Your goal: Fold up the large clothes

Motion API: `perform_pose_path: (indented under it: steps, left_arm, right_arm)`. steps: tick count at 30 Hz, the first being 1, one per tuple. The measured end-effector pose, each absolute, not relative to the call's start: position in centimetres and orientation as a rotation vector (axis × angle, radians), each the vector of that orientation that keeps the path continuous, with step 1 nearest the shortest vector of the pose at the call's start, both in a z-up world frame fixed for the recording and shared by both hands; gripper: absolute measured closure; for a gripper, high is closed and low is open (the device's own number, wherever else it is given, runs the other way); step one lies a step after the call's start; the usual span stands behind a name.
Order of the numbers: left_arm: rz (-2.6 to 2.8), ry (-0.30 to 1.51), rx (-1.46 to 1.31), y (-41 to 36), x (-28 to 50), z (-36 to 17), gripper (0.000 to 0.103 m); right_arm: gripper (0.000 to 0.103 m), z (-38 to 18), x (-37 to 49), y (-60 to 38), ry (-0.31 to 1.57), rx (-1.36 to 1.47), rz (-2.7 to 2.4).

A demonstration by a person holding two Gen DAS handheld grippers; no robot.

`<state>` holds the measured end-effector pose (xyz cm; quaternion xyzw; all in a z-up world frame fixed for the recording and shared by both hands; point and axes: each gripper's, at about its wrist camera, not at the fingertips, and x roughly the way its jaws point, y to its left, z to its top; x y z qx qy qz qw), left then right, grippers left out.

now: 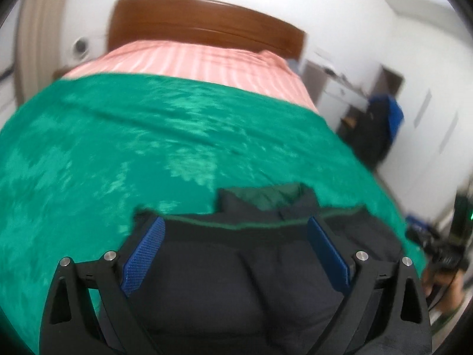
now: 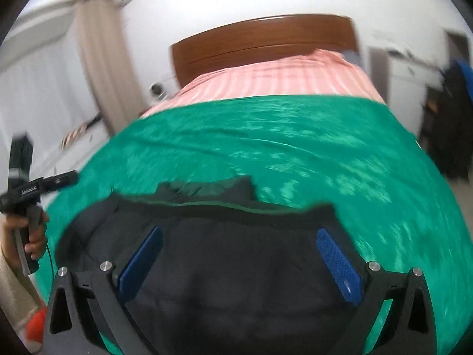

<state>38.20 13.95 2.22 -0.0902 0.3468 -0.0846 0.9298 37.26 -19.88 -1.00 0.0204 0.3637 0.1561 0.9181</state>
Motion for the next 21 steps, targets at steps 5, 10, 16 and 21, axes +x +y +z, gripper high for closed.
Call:
perform_pose_path:
  steps: [5,10,16,21]
  left_arm:
    - [-0.071,0.704,-0.038,11.7,41.3,-2.3,0.004]
    - [-0.050,0.730,-0.273,17.2,42.0,-8.4,0.003]
    - [-0.088,0.688,-0.300,17.4,41.8,-9.8,0.003]
    - [-0.114,0.685,-0.332,17.8,42.3,-10.5,0.002]
  right_arm:
    - [0.001,-5.8,40.7,-14.5,0.764,-0.075,0.279]
    - [0.000,-11.2,43.1,-15.9,0.791,0.119,0.356]
    - [0.000,-13.7,43.2,-16.9,0.747,0.193,0.390]
    - [0.001,-14.3,43.1,-17.9,0.748,0.241,0.403]
